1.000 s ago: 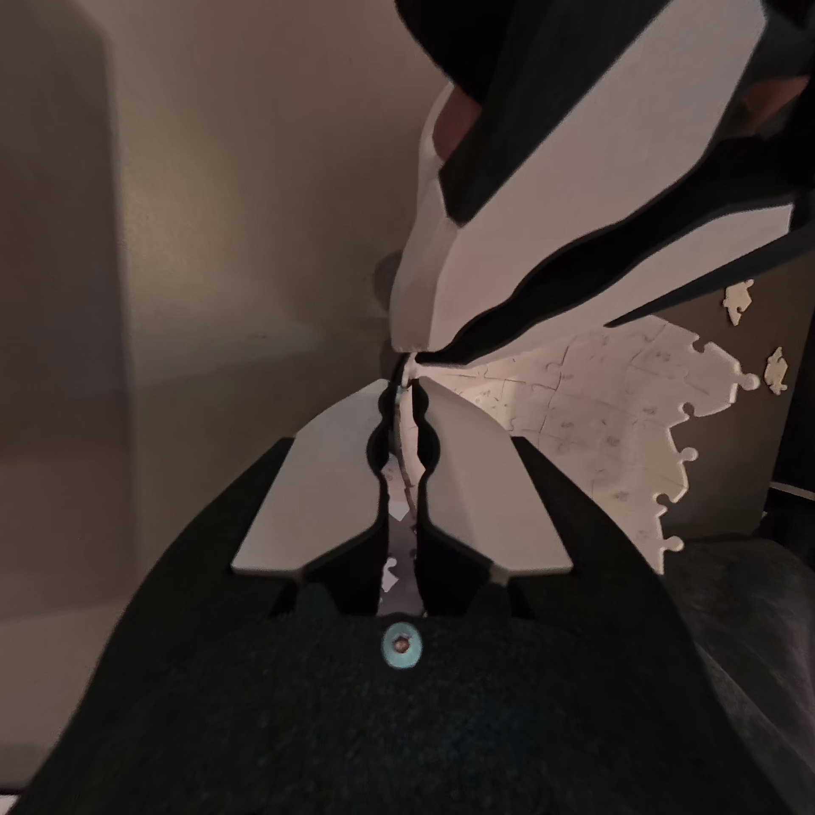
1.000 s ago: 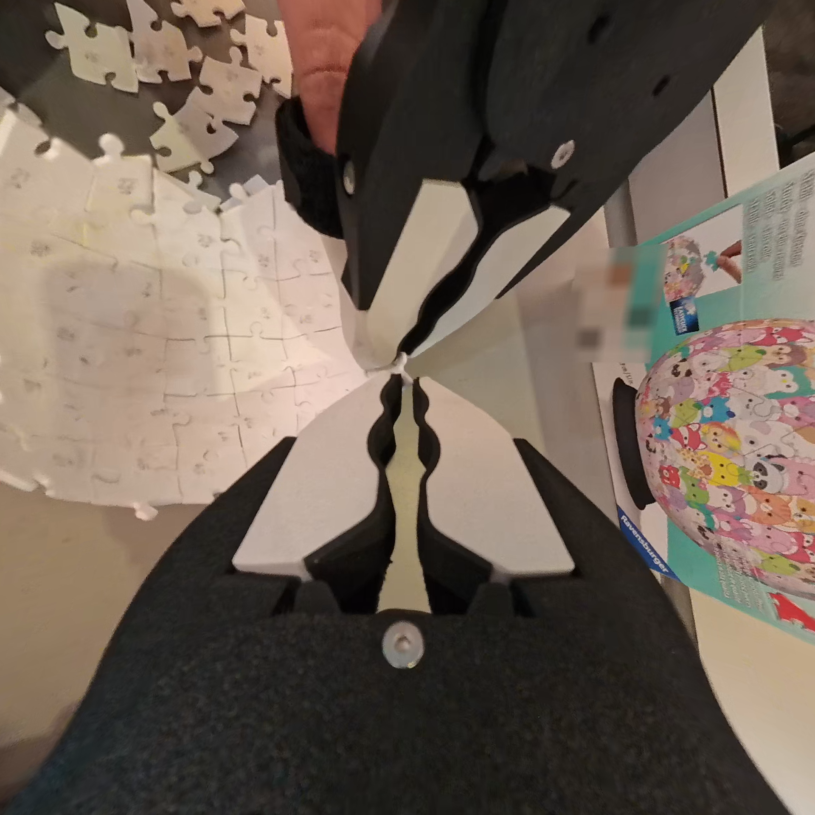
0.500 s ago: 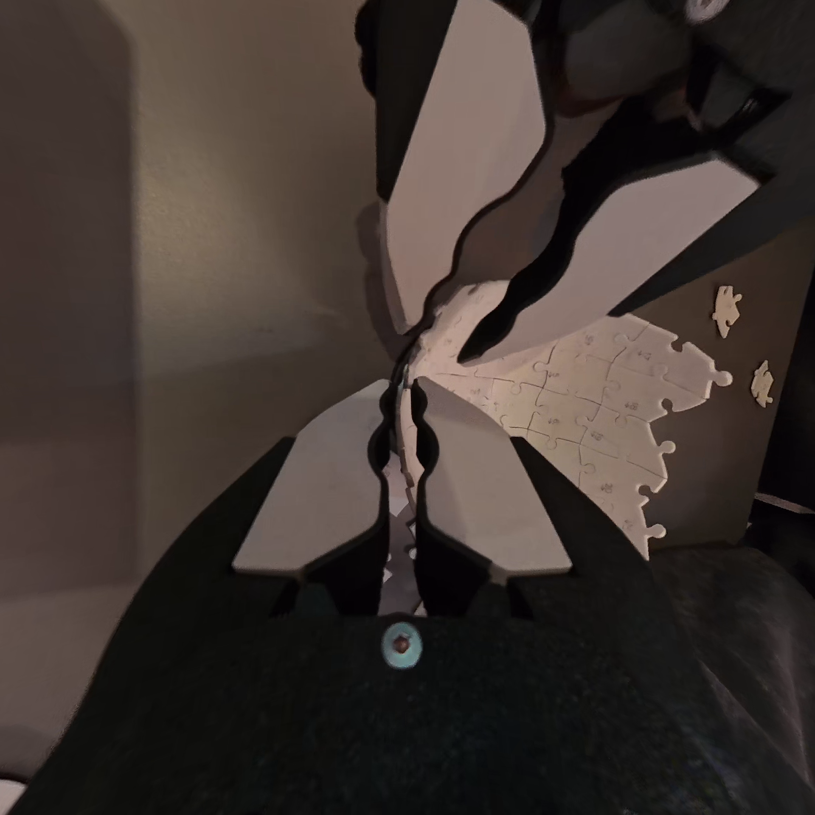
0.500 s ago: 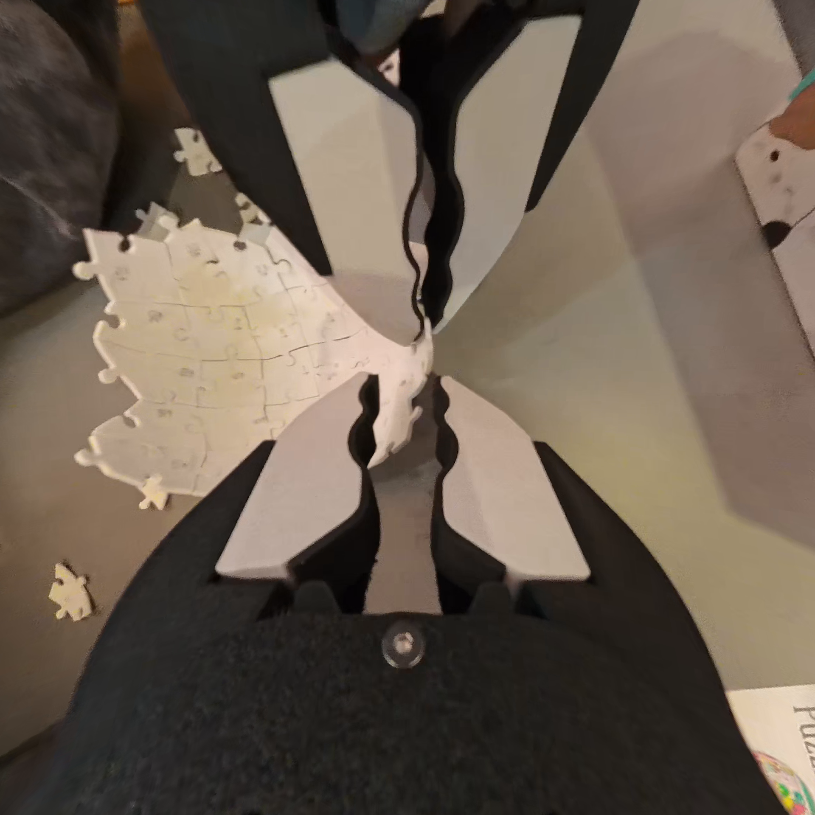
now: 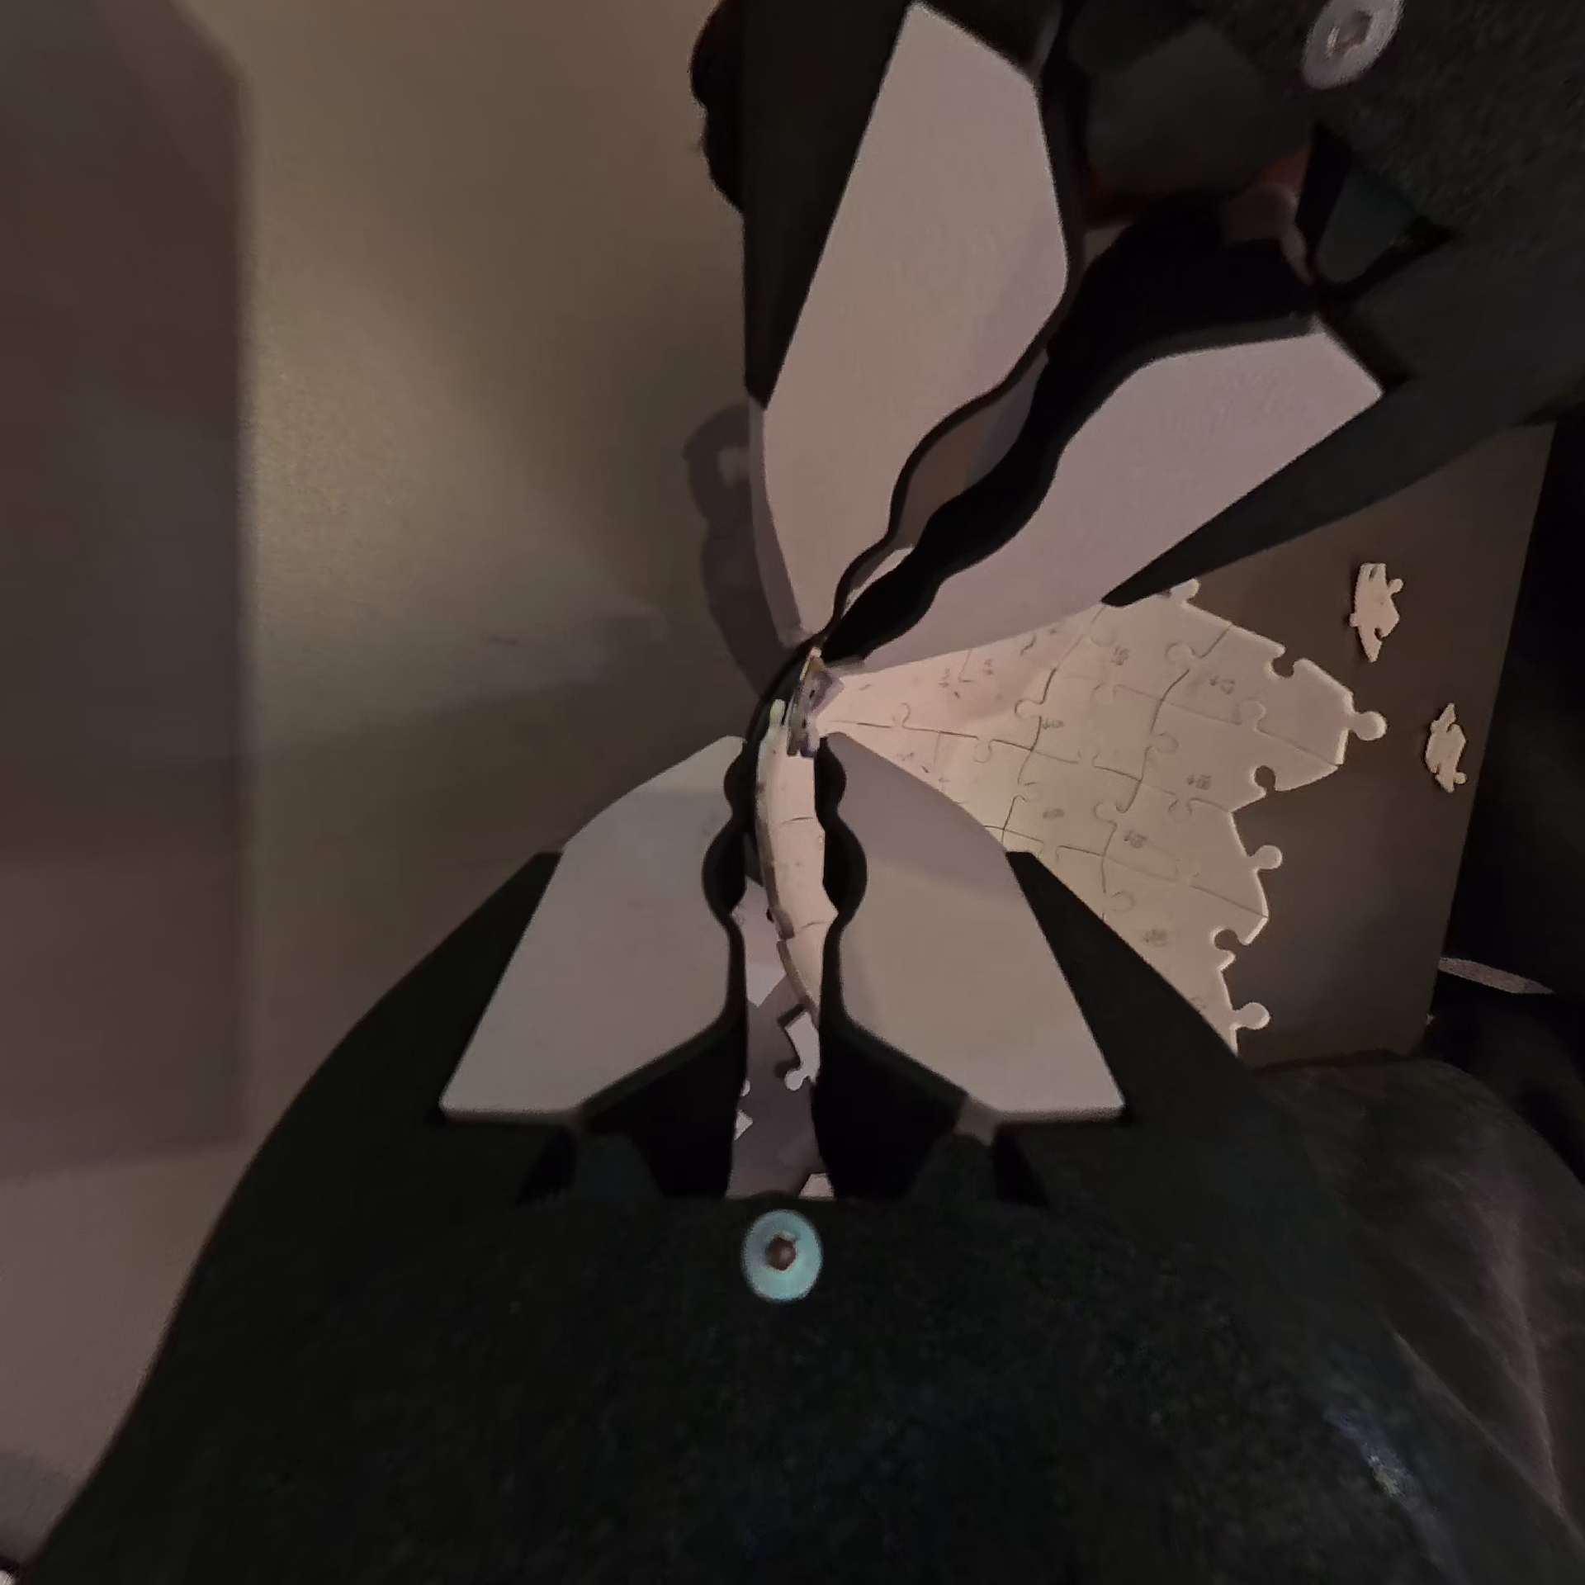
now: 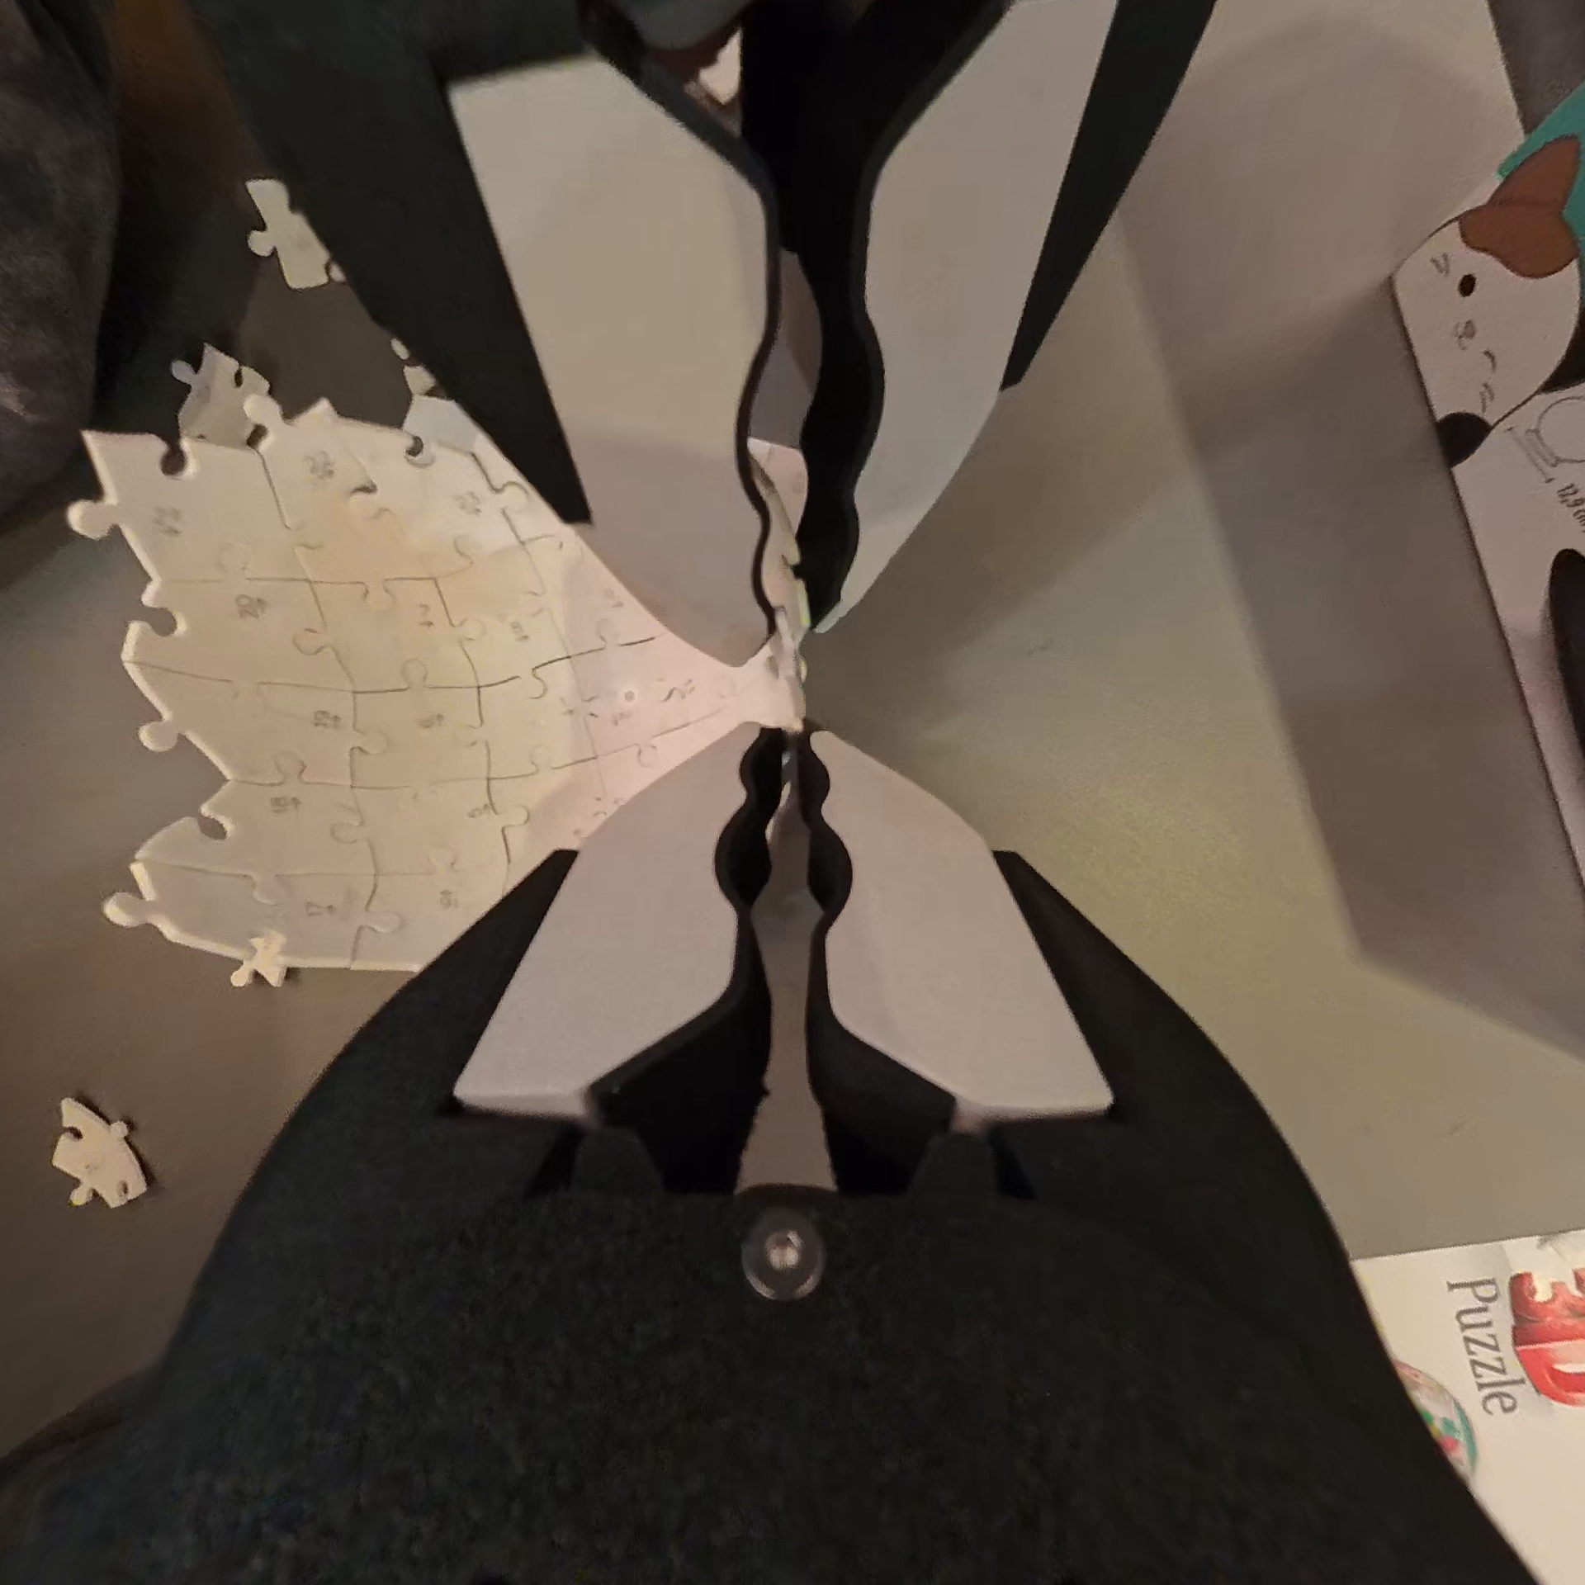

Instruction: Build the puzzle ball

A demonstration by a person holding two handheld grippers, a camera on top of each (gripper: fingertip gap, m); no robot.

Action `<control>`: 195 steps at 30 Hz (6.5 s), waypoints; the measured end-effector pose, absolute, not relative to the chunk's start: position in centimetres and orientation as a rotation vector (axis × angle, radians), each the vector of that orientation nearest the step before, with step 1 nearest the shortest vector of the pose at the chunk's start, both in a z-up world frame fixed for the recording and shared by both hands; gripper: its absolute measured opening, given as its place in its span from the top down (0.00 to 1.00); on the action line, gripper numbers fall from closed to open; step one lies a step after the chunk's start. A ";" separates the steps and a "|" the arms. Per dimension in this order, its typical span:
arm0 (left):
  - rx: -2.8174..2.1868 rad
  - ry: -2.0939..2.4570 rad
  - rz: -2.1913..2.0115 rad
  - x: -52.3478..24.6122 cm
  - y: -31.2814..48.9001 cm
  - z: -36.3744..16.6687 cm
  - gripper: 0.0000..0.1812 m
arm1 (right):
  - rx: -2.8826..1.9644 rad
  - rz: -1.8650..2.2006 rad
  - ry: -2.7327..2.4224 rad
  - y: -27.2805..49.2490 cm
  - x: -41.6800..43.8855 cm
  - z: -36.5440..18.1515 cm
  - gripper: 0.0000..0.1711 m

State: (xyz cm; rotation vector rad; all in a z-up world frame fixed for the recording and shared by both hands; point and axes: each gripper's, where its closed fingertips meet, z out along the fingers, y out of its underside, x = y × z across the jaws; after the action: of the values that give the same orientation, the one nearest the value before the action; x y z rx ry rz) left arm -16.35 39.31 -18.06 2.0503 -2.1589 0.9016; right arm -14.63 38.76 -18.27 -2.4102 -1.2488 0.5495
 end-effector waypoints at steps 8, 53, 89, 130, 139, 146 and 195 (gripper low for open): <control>2.052 -2.122 0.908 -16.9 39.5 -18.2 0.94 | -2.484 0.483 -1.224 38.9 -14.7 -18.4 0.98; 2.082 -2.129 0.872 -16.8 39.9 -18.5 0.99 | -2.270 0.411 -1.257 40.1 -15.0 -16.6 0.98; 2.087 -2.128 0.873 -16.9 40.1 -18.6 0.99 | -2.155 0.163 -1.373 40.9 -14.7 -16.8 0.95; 2.080 -2.149 0.850 -16.8 39.9 -18.5 0.99 | -2.325 0.616 -1.360 38.9 -15.5 -16.6 0.98; 2.087 -2.151 0.842 -16.8 40.0 -18.4 0.99 | -2.411 0.641 -1.211 39.7 -14.9 -16.6 0.99; 2.092 -2.149 0.856 -16.7 40.0 -18.3 0.99 | -2.477 0.652 -1.166 39.5 -14.5 -16.9 0.99; 2.142 -2.068 0.874 -17.9 40.8 -18.0 0.99 | -2.581 0.614 -1.126 39.5 -13.1 -16.8 0.99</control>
State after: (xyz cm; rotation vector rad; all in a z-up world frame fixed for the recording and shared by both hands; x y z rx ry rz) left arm -17.88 40.78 -18.01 2.1416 -2.0683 0.8741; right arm -13.13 39.49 -16.82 -2.5812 -1.1261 0.6143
